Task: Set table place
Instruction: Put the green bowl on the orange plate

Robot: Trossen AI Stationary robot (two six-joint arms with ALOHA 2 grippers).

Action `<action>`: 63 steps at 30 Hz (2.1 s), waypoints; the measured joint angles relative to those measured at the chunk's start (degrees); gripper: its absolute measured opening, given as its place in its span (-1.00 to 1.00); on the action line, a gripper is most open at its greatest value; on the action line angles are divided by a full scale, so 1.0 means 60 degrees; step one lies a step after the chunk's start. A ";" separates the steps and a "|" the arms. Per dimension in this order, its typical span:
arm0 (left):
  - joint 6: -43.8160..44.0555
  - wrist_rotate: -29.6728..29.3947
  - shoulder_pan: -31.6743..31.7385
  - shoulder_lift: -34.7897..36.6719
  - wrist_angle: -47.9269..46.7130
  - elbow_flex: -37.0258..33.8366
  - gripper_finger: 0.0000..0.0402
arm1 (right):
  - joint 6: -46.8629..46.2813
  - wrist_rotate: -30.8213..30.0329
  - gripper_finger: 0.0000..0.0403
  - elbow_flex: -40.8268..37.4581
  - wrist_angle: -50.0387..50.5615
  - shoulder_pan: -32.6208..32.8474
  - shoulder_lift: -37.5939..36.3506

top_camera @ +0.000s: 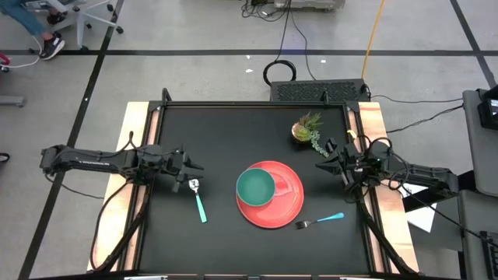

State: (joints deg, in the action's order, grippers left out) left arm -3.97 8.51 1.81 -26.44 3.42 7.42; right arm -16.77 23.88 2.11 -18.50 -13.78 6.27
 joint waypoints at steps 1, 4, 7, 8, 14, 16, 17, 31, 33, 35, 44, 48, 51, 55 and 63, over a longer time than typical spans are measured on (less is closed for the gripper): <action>-0.0003 -0.0090 0.0014 0.0133 -0.0010 -0.0091 -0.29 | -0.0077 0.0000 -1.00 -0.0002 -0.0110 0.0000 -0.0002; 0.0023 -0.0192 0.0035 0.0485 0.0103 -0.0279 -0.29 | -0.0128 0.0000 -1.00 -0.0004 -0.0284 0.0000 0.0002; 0.0082 -0.0190 0.0035 0.0713 0.0285 -0.0415 -0.29 | -0.0132 0.0000 -1.00 0.0000 -0.0591 0.0000 0.0002; 0.0046 -0.0189 0.0035 0.0752 0.0284 -0.0453 -0.29 | -0.0128 0.0000 -1.00 -0.0004 -0.0667 0.0000 0.0002; 0.0060 -0.0188 0.0035 0.0721 0.0254 -0.0533 -0.29 | -0.0124 0.0000 -1.00 -0.0004 -0.1056 0.0000 0.0002; 0.0106 -0.0184 0.0035 0.0721 0.0282 -0.0533 -0.29 | -0.0077 0.0000 -1.00 -0.0004 -0.1095 0.0000 0.0002; 0.0106 -0.0184 0.0035 0.0721 0.0289 -0.0533 -0.29 | -0.0054 0.0000 -1.00 -0.0004 -0.1092 0.0000 0.0002; 0.0065 -0.0183 0.0035 0.0721 0.0409 -0.0530 -0.29 | 0.0363 -0.1028 -0.99 0.0032 -0.1372 0.0000 0.0214; -0.0002 -0.0184 0.0035 0.0721 0.0405 -0.0529 -0.29 | 0.0360 -0.1127 -0.97 0.0174 -0.1183 0.0004 0.0436; -0.0003 -0.0184 0.0035 0.0721 0.0405 -0.0529 -0.29 | 0.0338 -0.1423 -0.95 0.0308 -0.0783 0.0004 0.0774; -0.0047 -0.0207 0.0031 0.0721 0.0398 -0.0525 -0.29 | 0.0202 -0.1544 -0.70 0.0929 -0.2006 0.0004 0.3361; -0.0048 -0.0394 0.0035 0.0721 0.0391 -0.0525 -0.29 | 0.0477 -0.1541 -0.59 0.0949 -0.3065 0.0004 0.4366; -0.0049 -0.0439 0.0035 0.0721 0.0383 -0.0525 -0.29 | 0.0574 -0.1537 -0.54 0.0954 -0.3546 0.0004 0.4836; -0.0043 -0.0439 0.0031 0.0721 0.0369 -0.0525 -0.29 | 0.0590 -0.1534 -0.52 0.0962 -0.3887 0.0004 0.5124; -0.0035 -0.0439 0.0035 0.0721 0.0351 -0.0525 -0.29 | 0.0413 -0.1526 -0.52 0.0965 -0.3976 0.0004 0.5160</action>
State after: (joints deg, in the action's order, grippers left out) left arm -4.18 5.87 2.02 -22.11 5.52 4.27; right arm -14.30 14.72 7.90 -42.36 -13.76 37.23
